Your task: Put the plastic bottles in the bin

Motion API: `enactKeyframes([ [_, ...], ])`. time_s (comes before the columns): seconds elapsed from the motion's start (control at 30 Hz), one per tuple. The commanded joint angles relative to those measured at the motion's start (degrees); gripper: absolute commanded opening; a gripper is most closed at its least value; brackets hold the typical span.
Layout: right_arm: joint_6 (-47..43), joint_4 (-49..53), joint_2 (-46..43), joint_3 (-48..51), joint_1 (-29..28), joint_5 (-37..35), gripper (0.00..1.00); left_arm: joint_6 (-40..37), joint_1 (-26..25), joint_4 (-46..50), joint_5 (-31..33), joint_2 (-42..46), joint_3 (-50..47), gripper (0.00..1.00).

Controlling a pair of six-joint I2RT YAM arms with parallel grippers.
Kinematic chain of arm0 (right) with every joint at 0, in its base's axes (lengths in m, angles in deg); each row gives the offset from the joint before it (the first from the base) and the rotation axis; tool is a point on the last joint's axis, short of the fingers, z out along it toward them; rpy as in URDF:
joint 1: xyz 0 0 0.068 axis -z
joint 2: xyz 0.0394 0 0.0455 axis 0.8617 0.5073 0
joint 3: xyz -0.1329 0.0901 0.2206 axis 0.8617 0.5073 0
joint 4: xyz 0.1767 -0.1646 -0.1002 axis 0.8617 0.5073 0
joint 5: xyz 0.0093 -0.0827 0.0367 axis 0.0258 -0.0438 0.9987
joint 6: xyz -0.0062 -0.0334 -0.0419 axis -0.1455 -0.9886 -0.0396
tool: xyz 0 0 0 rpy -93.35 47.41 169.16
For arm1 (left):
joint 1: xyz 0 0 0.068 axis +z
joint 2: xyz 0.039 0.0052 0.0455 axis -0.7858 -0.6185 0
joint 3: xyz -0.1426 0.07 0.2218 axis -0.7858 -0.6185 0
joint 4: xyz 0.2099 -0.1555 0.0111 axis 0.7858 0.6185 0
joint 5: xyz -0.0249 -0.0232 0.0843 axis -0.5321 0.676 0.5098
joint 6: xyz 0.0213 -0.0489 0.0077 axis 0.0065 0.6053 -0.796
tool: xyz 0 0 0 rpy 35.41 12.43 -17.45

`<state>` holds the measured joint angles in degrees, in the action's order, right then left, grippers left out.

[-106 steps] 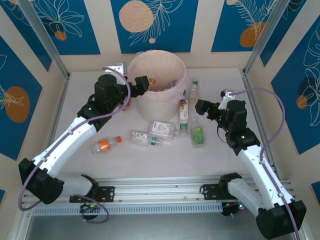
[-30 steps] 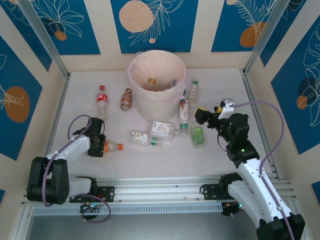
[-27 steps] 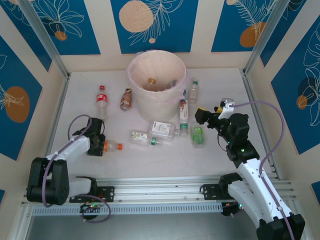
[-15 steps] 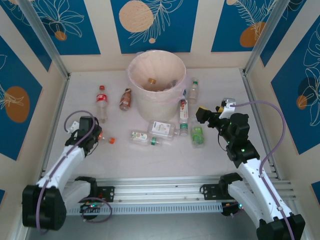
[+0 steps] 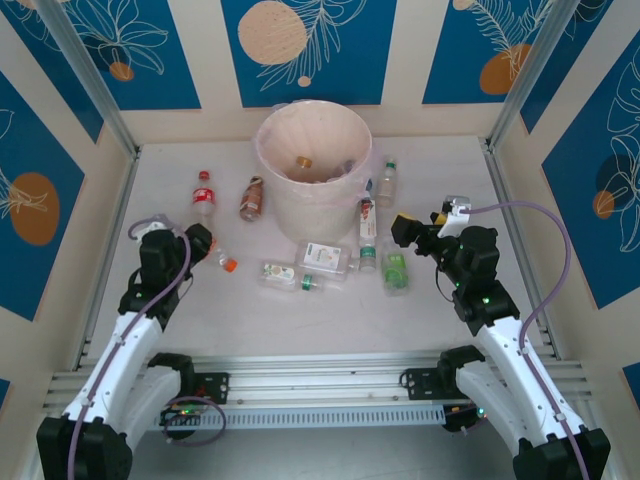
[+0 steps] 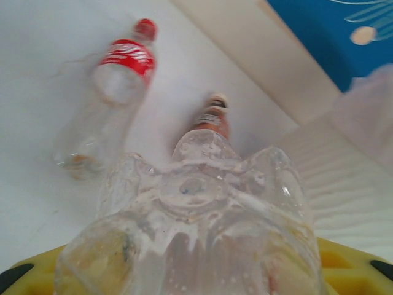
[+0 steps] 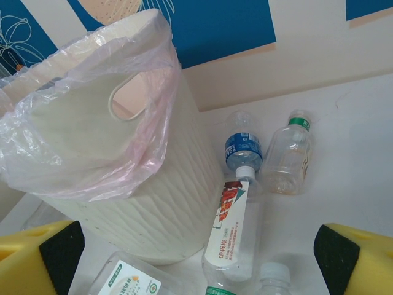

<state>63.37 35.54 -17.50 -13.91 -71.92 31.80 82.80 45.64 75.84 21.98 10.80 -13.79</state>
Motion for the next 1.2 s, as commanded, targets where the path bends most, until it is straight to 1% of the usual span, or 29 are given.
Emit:
enactKeyframes([
  [0.0, -1.0, -1.3, -0.4, -0.6, -0.5, 0.8, 0.98, -2.2, 0.4, -8.4, -7.9, -1.7, 4.1, 0.25],
  [0.2, -1.2, -1.3, -0.5, -0.4, -0.5, 0.7, 0.98, -0.7, -0.2, -17.2, -11.0, -7.0, 8.9, 0.25],
  [0.4, -1.3, -1.2, -0.5, -0.3, -0.5, 0.4, 0.98, -1.8, -2.7, -21.4, -12.5, -12.4, 14.9, 0.25],
  [0.57, -1.3, -1.1, -0.4, -0.4, -0.4, 0.1, 0.98, -5.2, -5.5, -22.4, -12.9, -16.5, 21.3, 0.26],
  [0.7, -1.2, -0.7, -0.5, -0.6, -0.4, 0.0, 0.98, -7.3, -7.5, -22.8, -14.5, -20.2, 27.5, 0.26],
  [0.83, -1.0, -0.2, -0.6, -0.7, -0.5, -0.1, 0.98, -9.9, -11.0, -23.8, -14.8, -24.1, 33.4, 0.27],
  [0.97, -0.9, 0.2, -0.6, -1.0, -0.5, -0.2, 0.98, -13.1, -14.3, -22.7, -14.7, -28.9, 40.1, 0.27],
  [1.17, -0.4, 1.6, -0.8, -1.7, -0.5, -0.7, 0.98, -13.9, -17.0, -22.7, -14.9, -37.6, 49.4, 0.27],
])
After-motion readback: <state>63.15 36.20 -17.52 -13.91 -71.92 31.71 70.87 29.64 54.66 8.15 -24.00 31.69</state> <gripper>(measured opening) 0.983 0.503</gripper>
